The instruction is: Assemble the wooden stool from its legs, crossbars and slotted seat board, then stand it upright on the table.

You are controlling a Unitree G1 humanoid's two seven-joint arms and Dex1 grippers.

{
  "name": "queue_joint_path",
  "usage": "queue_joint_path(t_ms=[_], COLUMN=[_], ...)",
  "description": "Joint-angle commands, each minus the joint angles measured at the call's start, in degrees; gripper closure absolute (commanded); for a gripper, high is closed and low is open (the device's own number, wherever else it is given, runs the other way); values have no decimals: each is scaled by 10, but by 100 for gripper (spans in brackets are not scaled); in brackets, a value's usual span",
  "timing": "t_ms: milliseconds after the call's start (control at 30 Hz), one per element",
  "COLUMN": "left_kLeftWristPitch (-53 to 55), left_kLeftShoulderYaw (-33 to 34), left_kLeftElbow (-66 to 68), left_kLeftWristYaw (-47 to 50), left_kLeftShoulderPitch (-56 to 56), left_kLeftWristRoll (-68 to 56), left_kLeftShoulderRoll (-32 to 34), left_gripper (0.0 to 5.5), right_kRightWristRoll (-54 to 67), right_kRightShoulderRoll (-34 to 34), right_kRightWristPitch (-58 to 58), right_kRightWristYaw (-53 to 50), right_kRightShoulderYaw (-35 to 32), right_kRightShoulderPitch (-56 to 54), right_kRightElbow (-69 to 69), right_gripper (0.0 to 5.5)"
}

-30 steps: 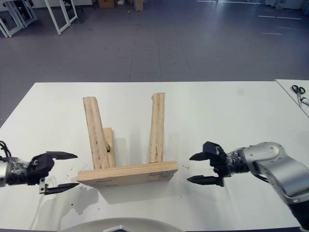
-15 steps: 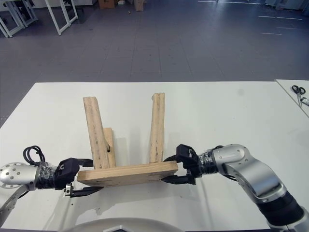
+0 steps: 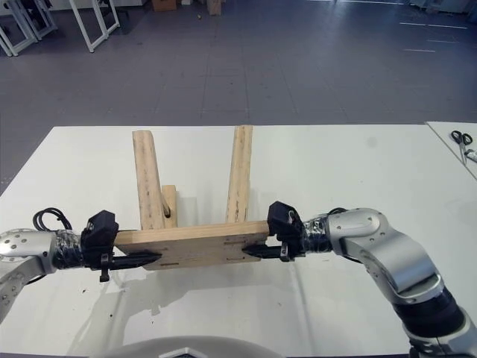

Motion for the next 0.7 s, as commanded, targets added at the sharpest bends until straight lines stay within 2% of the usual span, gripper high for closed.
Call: queue_joint_path(t_ms=[33,67,133,233,267,300,333,400,467,567,700], left_kLeftWristPitch=[98,135,182,153,150,167,197,251,327,463,497], left_kLeftShoulderYaw=[65,80,90,46,24,0,-18,-34,-69,-181,-347], left_kLeftElbow=[-47,-45,-21,43,81,134,199,301,395,580,688], left_kLeftWristYaw=[78,72,75,153,180,196,207,217,182,122,47], left_kLeftShoulderPitch=[-72,-83,-107,-146,-170,-205,-249,-316,-379,-509,-588], left_kLeftWristRoll=[-180,-256,-439,-674,-720,-743,-751,-752,-752,-751,-751], left_kLeftShoulderRoll=[-23,5,79,159,160,148,124,81,76,86,121], left_gripper=[347,347,347,347,347,347,316,287,248,193,114], right_kRightWristRoll=[111,183,409,719,772,797,807,807,807,807,807], right_kRightShoulderRoll=[36,28,-10,-101,-113,-112,-105,-87,-83,-43,-5], right_kRightWristPitch=[112,153,206,175,172,184,217,274,314,342,411], right_kRightWristYaw=[-62,-50,-66,-138,-145,-142,-129,-113,-99,-130,-179], right_kRightShoulderYaw=[-39,-61,-92,-48,-29,-14,5,35,59,63,105], right_kRightShoulderPitch=[-56,-72,-134,-245,-275,-304,-345,-406,-441,-470,-505], right_kRightElbow=[-85,-94,-54,67,105,148,209,304,359,450,615], right_gripper=[377,377,377,377,377,377,377,377,377,377,377])
